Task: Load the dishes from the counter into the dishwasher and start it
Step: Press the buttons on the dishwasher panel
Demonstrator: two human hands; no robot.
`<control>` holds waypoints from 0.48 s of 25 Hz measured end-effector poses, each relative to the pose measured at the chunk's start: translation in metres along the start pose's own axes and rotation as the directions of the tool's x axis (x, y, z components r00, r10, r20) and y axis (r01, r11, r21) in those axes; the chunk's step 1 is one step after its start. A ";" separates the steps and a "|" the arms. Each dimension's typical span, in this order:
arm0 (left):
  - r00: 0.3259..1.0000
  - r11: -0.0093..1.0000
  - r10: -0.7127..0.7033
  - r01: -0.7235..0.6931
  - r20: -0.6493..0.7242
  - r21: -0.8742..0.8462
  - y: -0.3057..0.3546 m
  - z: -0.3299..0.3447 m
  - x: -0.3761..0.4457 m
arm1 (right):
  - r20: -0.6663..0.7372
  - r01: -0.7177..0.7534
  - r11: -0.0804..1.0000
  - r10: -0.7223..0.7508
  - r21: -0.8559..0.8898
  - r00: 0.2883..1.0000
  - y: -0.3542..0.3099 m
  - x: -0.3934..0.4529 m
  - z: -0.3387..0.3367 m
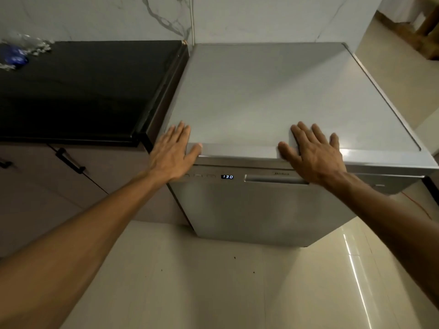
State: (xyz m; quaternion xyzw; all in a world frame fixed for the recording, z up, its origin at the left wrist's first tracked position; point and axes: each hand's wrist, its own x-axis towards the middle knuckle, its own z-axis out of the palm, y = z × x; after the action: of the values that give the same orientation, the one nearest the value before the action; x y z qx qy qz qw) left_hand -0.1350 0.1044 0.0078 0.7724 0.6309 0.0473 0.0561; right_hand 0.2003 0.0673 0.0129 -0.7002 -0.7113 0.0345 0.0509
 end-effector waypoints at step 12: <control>0.979 0.999 -0.050 0.053 0.199 -0.007 0.007 -0.016 0.002 | 0.179 -0.030 0.999 0.033 -0.018 0.983 -0.013 0.018 -0.028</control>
State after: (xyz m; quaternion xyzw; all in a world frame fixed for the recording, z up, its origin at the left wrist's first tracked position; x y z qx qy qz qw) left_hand -0.1301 0.1051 0.0242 0.7563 0.6416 -0.0275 0.1249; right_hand 0.1908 0.0849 0.0427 -0.7058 -0.7021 0.0930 -0.0191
